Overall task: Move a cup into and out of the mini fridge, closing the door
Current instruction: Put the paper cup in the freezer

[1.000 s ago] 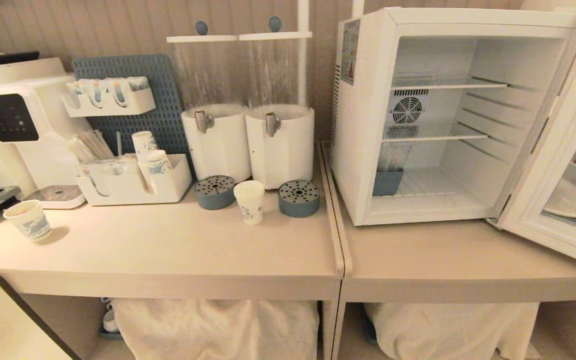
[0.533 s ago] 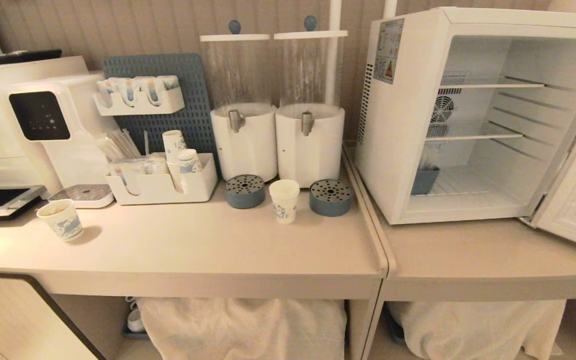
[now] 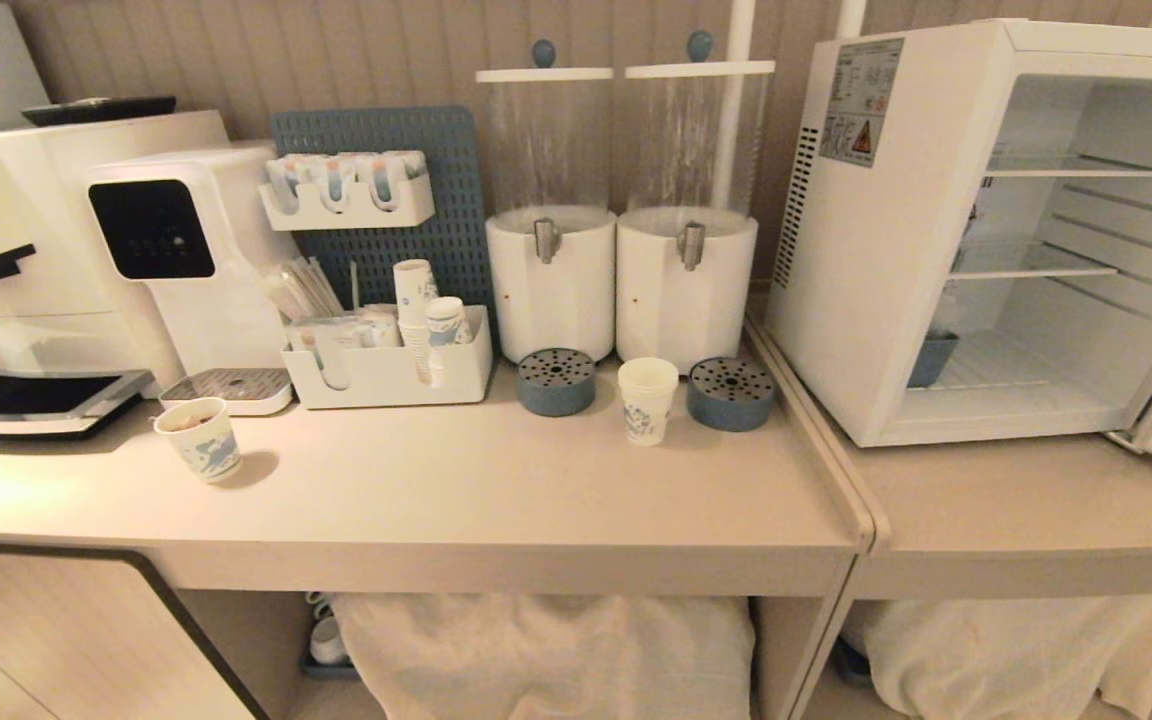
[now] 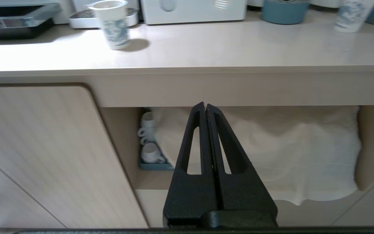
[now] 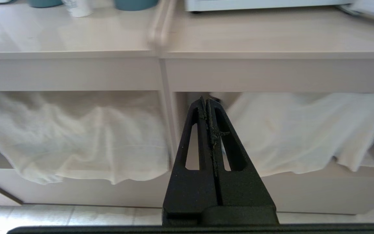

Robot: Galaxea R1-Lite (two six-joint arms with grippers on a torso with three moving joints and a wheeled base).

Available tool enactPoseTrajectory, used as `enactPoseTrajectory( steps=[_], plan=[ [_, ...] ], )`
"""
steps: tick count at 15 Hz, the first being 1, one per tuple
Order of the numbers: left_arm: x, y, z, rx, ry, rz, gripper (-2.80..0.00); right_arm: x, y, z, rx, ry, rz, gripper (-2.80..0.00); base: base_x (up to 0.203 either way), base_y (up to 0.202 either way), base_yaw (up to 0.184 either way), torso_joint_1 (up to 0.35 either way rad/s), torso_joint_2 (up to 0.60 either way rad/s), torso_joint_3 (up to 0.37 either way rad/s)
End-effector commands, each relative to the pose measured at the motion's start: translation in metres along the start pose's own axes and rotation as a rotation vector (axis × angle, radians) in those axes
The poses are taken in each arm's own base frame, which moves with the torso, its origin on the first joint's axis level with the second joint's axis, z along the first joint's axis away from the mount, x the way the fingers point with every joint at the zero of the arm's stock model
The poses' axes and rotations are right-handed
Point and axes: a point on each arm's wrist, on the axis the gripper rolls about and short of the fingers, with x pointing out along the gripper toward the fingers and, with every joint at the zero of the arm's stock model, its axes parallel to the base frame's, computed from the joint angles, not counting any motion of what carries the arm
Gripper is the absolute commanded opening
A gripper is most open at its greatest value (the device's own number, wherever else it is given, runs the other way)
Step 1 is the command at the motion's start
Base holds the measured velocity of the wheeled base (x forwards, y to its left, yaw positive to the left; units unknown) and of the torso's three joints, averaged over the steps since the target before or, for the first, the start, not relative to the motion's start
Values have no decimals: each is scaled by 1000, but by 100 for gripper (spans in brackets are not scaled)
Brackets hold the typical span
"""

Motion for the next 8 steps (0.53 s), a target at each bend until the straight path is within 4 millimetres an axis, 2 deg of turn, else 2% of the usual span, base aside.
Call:
enactPoseTrajectory(
  steps=[1, 8],
  plan=[
    [0, 0, 0, -2, -1, 1, -280, 0, 0, 0, -1, 2, 1, -280, 0, 193, -1, 2, 2, 2],
    [0, 0, 0, -6, -2, 1, -280, 0, 0, 0, -1, 2, 0, -280, 0, 191, 0, 5, 3, 0]
  ],
)
